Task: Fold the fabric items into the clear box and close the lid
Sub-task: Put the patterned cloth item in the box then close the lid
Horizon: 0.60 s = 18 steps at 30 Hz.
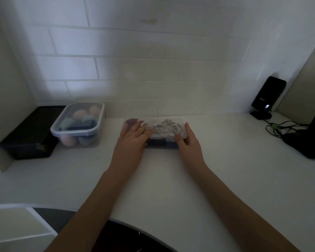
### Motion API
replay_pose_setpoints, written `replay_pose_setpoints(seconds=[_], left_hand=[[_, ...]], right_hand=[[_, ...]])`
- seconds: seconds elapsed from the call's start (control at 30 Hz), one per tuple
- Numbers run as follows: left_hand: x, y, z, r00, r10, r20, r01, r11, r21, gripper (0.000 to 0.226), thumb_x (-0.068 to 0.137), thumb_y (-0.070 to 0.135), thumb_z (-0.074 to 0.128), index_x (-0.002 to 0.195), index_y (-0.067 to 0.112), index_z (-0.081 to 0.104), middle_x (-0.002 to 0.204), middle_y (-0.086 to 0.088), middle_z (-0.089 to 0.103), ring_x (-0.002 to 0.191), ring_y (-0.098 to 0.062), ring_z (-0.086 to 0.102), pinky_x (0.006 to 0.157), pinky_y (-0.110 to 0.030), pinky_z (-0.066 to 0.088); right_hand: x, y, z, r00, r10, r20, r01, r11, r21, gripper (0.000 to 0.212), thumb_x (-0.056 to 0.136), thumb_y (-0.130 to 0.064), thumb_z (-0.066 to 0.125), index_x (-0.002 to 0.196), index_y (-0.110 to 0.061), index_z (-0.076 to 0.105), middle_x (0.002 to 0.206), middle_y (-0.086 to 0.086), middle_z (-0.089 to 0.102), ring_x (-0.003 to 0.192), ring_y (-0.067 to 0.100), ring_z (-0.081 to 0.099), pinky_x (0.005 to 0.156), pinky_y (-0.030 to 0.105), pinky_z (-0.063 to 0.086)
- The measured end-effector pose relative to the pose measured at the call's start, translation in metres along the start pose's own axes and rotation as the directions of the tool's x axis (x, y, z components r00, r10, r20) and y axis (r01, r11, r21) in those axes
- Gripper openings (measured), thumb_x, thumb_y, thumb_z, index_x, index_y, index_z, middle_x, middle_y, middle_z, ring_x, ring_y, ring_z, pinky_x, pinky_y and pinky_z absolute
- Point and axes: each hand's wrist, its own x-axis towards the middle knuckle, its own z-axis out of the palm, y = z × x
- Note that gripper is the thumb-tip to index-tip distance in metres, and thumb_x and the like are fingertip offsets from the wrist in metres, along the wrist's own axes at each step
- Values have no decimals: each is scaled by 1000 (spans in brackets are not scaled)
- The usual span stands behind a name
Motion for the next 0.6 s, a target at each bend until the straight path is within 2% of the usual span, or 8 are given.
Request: replay_pose_setpoints(seconds=[0.1,0.17,0.23,0.37,0.6], left_hand=[[12,-23,-1,998,-55,23,56,998,-17,44,77,-4,53,118,10,62,123,-17,63,118,-34,56,99,-56,42],[17,-39,-2,993,-106,54,106,994,-3,48,79,3,36,120,10,61,125,-19,61,120,-36,54,107,-53,34],[23,-49,-3,987,-140,82,141,990,-6,58,74,9,26,121,7,60,127,-22,58,120,-41,52,109,-50,25],[34,-62,2,987,-155,53,155,988,7,60,67,6,26,114,-2,62,118,-29,61,112,-49,56,101,-62,29],[39,-71,10,986,-158,-47,162,982,98,56,66,3,29,110,-5,64,112,-29,64,102,-48,62,94,-63,36]], right_hand=[[15,-4,23,1000,2,10,-2,1000,-1,62,96,-28,50,150,-14,22,152,3,36,138,18,37,114,29,30],[24,-7,38,1000,4,27,-4,1000,15,62,97,-28,50,150,-14,21,152,4,36,138,19,37,113,29,30],[33,-10,53,999,8,37,-9,999,36,62,97,-28,49,150,-15,20,151,5,37,137,19,39,111,25,30],[51,-14,75,999,13,48,-14,1000,21,62,97,-28,49,150,-16,20,150,6,38,135,20,41,108,23,30],[75,-9,85,995,17,96,-19,999,26,59,97,-27,50,149,-17,24,149,6,41,134,19,42,108,22,30]])
